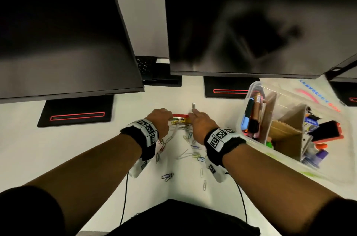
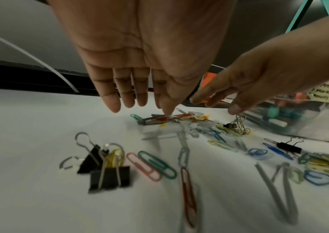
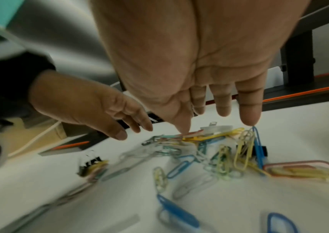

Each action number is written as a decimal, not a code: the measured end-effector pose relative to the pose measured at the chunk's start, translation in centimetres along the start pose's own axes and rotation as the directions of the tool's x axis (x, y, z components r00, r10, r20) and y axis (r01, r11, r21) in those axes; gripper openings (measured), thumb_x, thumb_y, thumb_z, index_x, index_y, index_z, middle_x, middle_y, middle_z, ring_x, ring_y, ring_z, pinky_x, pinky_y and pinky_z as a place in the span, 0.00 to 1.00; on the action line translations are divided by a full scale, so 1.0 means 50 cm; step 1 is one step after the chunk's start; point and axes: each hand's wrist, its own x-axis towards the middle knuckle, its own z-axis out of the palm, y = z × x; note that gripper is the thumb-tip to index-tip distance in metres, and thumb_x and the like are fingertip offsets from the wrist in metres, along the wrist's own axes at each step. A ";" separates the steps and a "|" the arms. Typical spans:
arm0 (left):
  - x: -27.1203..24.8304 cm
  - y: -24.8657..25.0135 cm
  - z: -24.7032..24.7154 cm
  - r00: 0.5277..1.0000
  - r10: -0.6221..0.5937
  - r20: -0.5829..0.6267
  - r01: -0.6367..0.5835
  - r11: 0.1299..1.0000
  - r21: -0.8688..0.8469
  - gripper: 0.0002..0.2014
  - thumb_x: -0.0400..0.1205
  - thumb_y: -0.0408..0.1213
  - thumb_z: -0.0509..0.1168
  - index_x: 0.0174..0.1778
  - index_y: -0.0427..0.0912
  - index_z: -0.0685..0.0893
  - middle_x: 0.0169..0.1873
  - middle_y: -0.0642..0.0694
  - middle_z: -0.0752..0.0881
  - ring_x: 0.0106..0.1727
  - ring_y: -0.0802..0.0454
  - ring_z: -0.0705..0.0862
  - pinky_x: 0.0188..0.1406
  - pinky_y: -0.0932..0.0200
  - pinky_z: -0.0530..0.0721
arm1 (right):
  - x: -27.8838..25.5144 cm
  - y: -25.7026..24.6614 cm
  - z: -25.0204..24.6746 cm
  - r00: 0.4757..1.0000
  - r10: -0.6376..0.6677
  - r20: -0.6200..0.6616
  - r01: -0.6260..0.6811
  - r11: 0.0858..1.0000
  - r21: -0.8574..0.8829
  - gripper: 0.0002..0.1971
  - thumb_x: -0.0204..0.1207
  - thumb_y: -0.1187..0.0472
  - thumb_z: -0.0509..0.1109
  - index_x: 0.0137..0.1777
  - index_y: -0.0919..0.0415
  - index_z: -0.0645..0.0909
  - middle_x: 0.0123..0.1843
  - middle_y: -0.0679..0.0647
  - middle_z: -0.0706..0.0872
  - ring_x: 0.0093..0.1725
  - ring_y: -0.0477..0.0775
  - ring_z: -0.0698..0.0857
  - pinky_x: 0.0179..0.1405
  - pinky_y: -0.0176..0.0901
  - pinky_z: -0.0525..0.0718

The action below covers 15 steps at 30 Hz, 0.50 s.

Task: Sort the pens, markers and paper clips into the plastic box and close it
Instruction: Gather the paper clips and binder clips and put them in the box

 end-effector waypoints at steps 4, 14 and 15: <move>0.028 0.019 -0.002 0.996 0.083 -0.027 -0.081 0.995 0.050 0.22 0.81 0.34 0.60 0.73 0.39 0.71 0.71 0.40 0.75 0.73 0.42 0.73 0.74 0.51 0.71 | 0.029 -0.004 -0.001 1.000 0.005 0.028 -0.003 0.998 -0.064 0.36 0.77 0.69 0.60 0.82 0.54 0.49 0.86 0.49 0.47 0.84 0.61 0.50 0.79 0.58 0.63; 0.028 0.013 0.061 0.967 0.251 0.041 -0.255 0.957 0.138 0.28 0.77 0.47 0.68 0.71 0.41 0.73 0.68 0.42 0.73 0.69 0.42 0.72 0.69 0.47 0.75 | -0.022 0.010 0.059 0.993 -0.116 0.009 0.116 0.993 -0.003 0.20 0.79 0.63 0.58 0.71 0.63 0.71 0.70 0.59 0.73 0.70 0.64 0.72 0.69 0.56 0.74; 0.022 0.010 0.068 0.964 0.262 0.035 -0.265 0.956 0.125 0.27 0.77 0.46 0.68 0.70 0.42 0.74 0.67 0.42 0.73 0.69 0.42 0.72 0.68 0.48 0.75 | -0.030 0.011 0.059 0.992 -0.129 0.000 0.129 0.991 0.037 0.19 0.78 0.64 0.59 0.69 0.63 0.74 0.67 0.60 0.76 0.68 0.64 0.75 0.67 0.53 0.75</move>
